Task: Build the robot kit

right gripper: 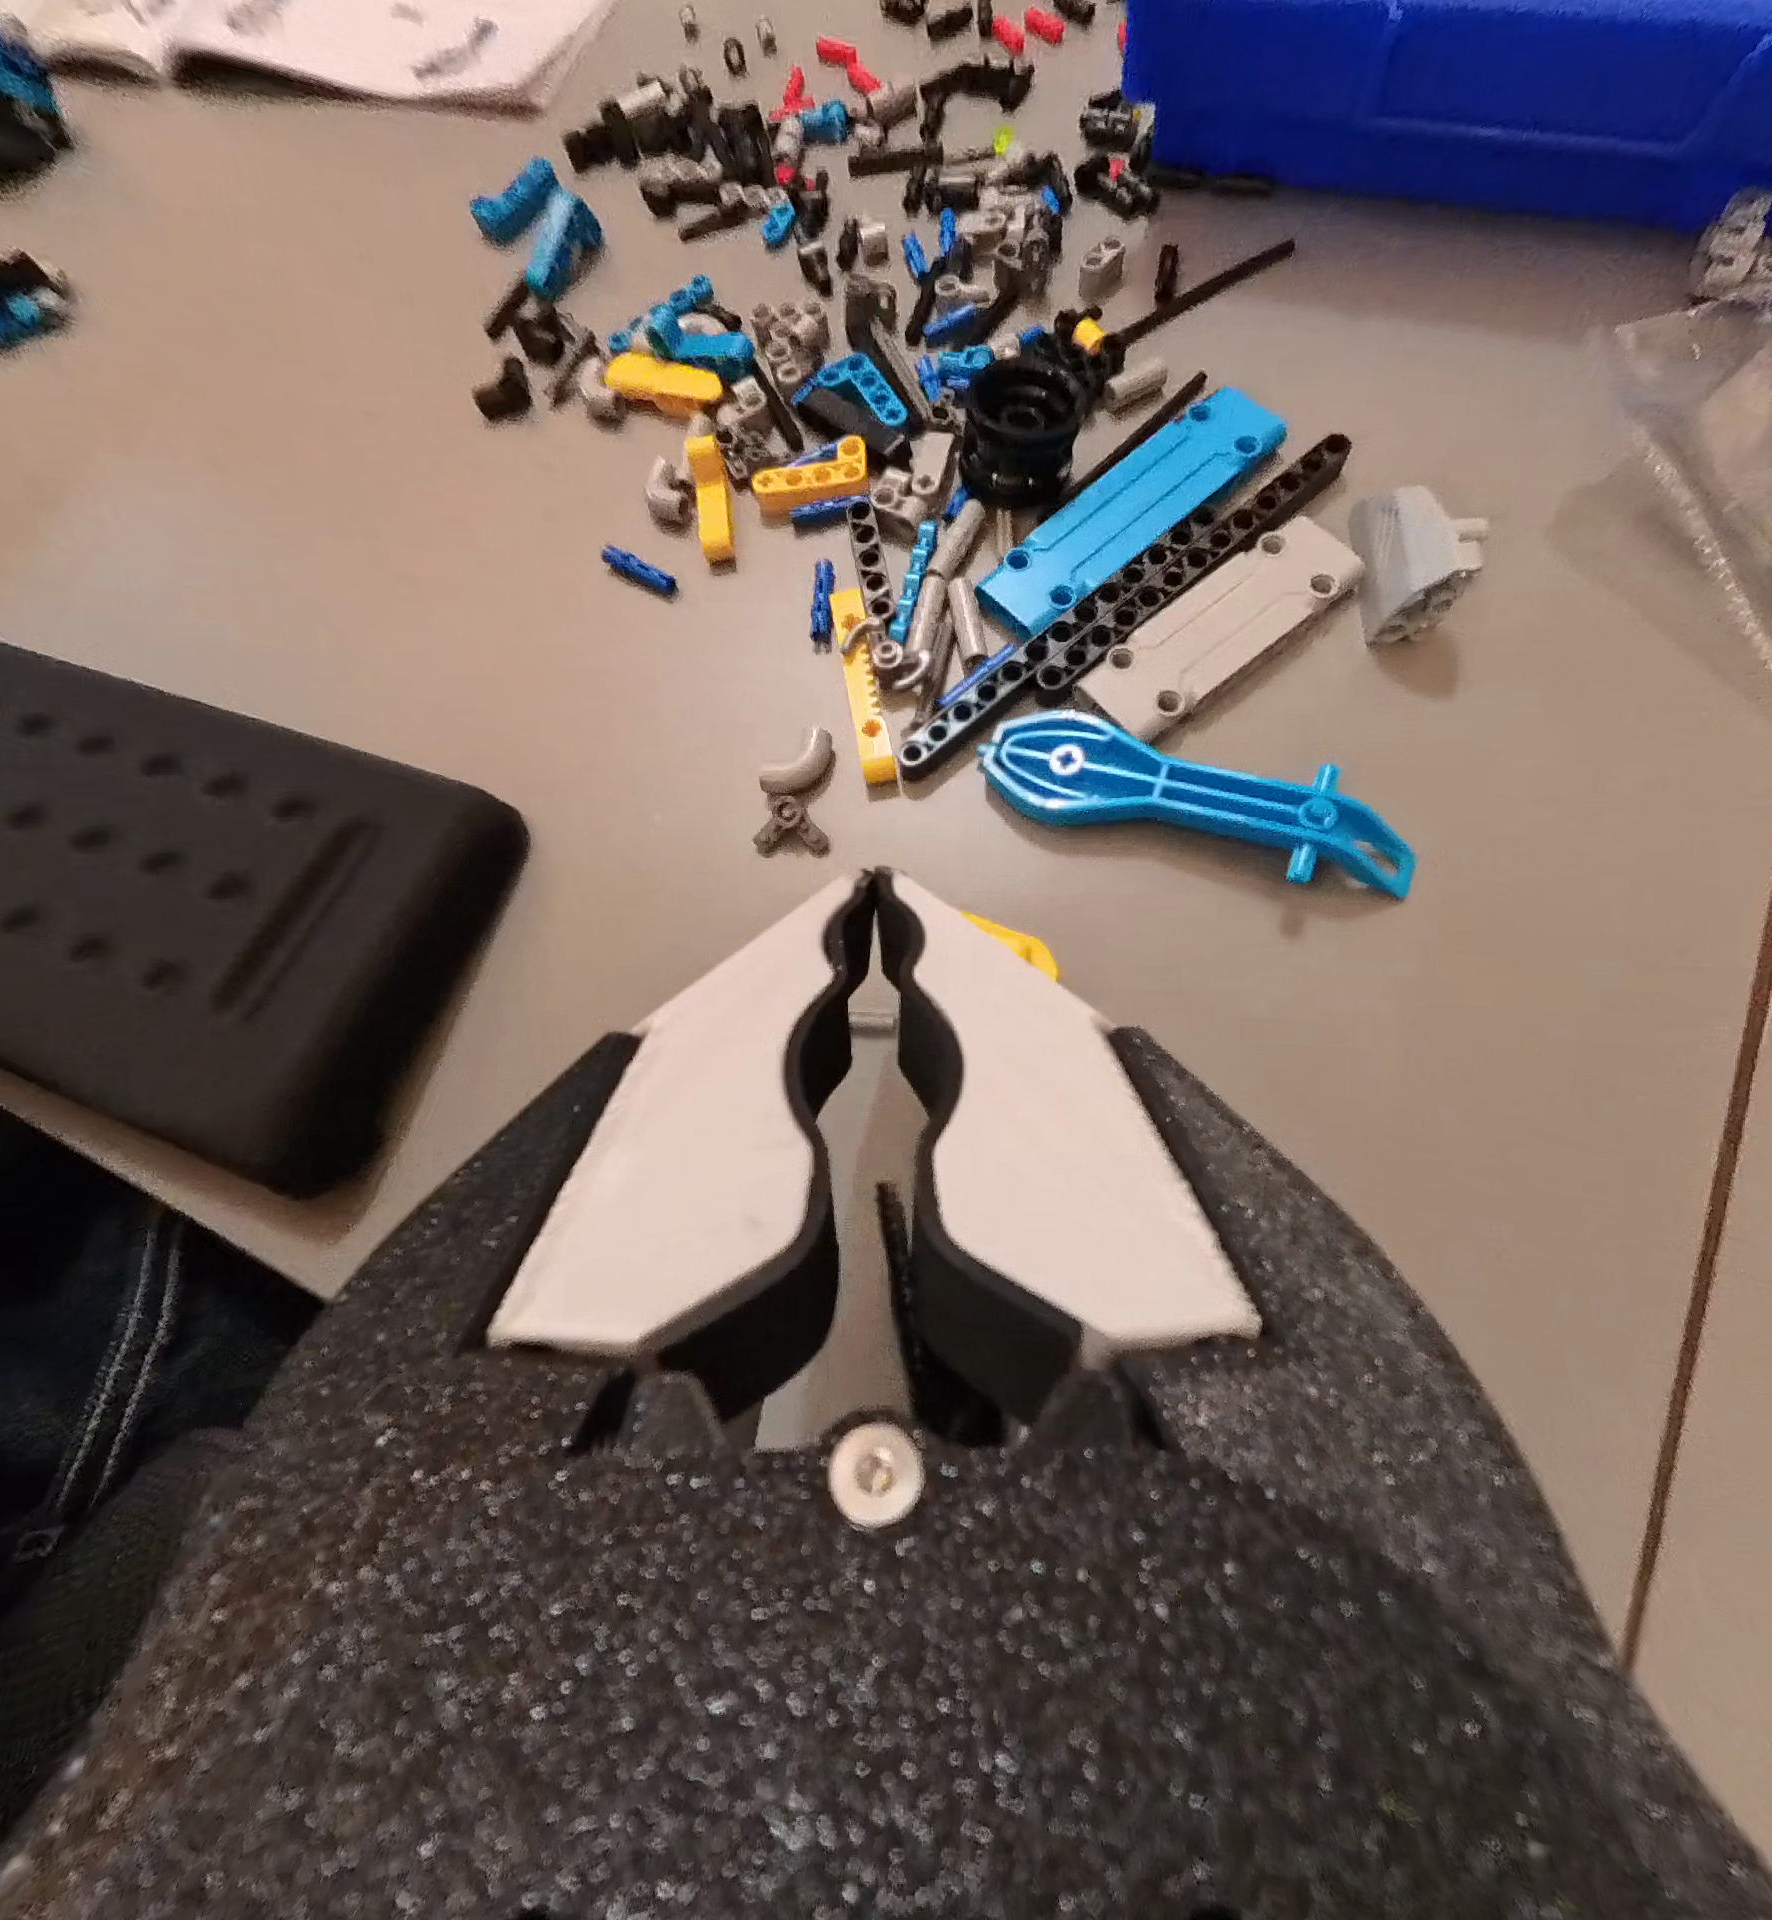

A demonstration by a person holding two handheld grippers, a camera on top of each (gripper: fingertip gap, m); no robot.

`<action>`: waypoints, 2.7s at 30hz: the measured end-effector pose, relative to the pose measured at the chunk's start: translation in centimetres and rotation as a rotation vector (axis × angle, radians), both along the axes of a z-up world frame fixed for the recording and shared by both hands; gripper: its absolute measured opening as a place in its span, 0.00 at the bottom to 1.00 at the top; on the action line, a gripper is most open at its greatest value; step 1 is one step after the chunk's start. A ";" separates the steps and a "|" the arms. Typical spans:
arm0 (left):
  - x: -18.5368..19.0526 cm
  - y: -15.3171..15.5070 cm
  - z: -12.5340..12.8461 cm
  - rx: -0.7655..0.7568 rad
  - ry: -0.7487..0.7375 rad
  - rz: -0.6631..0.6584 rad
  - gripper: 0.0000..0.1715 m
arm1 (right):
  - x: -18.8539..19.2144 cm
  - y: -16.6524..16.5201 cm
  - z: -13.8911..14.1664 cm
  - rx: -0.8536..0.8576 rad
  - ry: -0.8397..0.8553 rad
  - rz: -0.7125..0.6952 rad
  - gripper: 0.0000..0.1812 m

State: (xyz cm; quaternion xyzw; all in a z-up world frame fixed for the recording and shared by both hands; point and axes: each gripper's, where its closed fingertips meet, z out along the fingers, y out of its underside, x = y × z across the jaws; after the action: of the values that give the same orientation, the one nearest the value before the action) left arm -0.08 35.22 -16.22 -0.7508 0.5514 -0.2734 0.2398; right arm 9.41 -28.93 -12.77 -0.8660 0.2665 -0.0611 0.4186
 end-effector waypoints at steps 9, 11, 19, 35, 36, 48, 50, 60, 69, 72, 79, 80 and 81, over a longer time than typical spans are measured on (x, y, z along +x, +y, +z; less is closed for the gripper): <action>0.2 0.0 0.0 0.044 0.000 -0.011 0.00 | 0.4 -1.4 -1.6 -0.094 0.019 -0.091 0.31; 0.2 0.0 0.0 0.040 -0.004 -0.008 0.00 | 1.1 -2.0 -1.9 -0.098 -0.009 -0.165 0.27; 0.2 0.0 0.0 0.021 -0.014 -0.004 0.00 | 1.4 -0.8 -3.5 -0.105 -0.046 -0.224 0.24; 0.4 -0.4 0.1 0.027 -0.003 -0.015 0.04 | -2.8 13.2 8.3 -0.093 -0.597 0.204 0.18; 0.3 -0.4 0.1 0.023 -0.004 -0.016 0.04 | -3.4 14.7 8.9 -0.083 -0.600 0.242 0.18; 0.2 -0.4 0.5 0.004 -0.014 -0.020 0.06 | -7.9 27.2 8.5 -0.090 -0.505 0.493 0.18; 0.2 -0.4 0.7 0.002 -0.019 -0.020 0.06 | -8.3 28.5 7.6 -0.107 -0.488 0.520 0.18; 0.3 -0.6 0.5 0.017 -0.011 -0.042 0.06 | -13.9 33.1 -3.2 -0.097 -0.149 0.855 0.18; 0.3 -0.5 0.4 0.014 -0.009 -0.044 0.07 | -14.7 36.7 -0.2 0.045 -0.082 0.787 0.25; 0.3 -0.7 0.3 0.010 -0.007 -0.049 0.07 | -15.3 38.3 -1.2 0.034 -0.020 0.725 0.27; 0.3 -0.4 0.8 0.008 -0.025 -0.042 0.07 | -13.6 40.0 -2.7 -0.040 -0.116 0.644 0.14; 0.2 -0.4 0.8 0.007 -0.027 -0.041 0.07 | -12.7 40.5 -2.8 -0.057 -0.132 0.616 0.14; 0.2 -0.3 0.9 0.007 -0.029 -0.039 0.07 | -11.6 41.0 -2.8 -0.068 -0.145 0.578 0.14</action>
State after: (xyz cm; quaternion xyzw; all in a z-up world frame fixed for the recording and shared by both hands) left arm 0.15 34.88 -15.34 -0.7349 0.5634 -0.2872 0.2449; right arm -2.15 12.11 -15.58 -0.9129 -0.0241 -0.0098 0.4074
